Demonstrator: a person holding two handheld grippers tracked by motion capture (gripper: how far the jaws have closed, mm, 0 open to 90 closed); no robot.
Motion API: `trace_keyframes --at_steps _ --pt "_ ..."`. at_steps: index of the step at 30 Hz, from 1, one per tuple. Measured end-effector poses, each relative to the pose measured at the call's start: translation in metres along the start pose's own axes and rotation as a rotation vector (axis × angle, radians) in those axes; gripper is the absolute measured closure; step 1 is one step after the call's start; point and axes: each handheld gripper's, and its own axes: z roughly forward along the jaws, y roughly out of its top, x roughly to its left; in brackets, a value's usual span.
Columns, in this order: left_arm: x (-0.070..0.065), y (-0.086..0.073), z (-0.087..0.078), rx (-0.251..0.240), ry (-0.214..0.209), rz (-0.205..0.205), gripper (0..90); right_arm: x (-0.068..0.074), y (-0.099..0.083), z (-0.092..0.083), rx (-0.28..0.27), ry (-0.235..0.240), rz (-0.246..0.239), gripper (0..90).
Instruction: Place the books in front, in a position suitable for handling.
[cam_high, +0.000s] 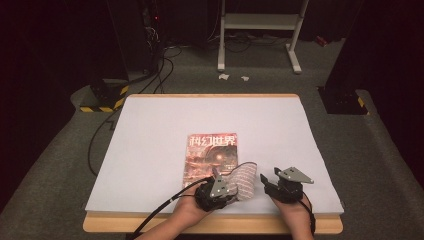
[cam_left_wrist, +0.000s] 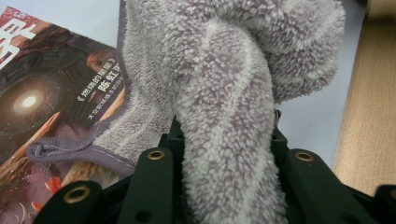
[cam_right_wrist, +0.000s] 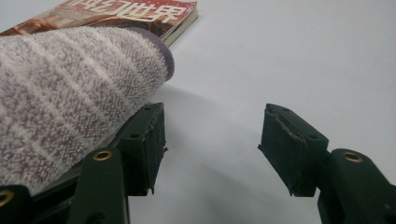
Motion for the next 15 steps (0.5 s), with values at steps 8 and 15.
trace_keyframes --at_steps 8,15 --pt "0.012 -0.010 -0.008 0.008 0.027 0.004 66.1 0.001 -0.002 0.000 -0.021 -0.026 -0.019 38.3" --pt "0.038 -0.035 -0.032 0.006 0.082 -0.074 66.1 0.001 -0.003 0.001 -0.015 -0.033 -0.015 38.1"
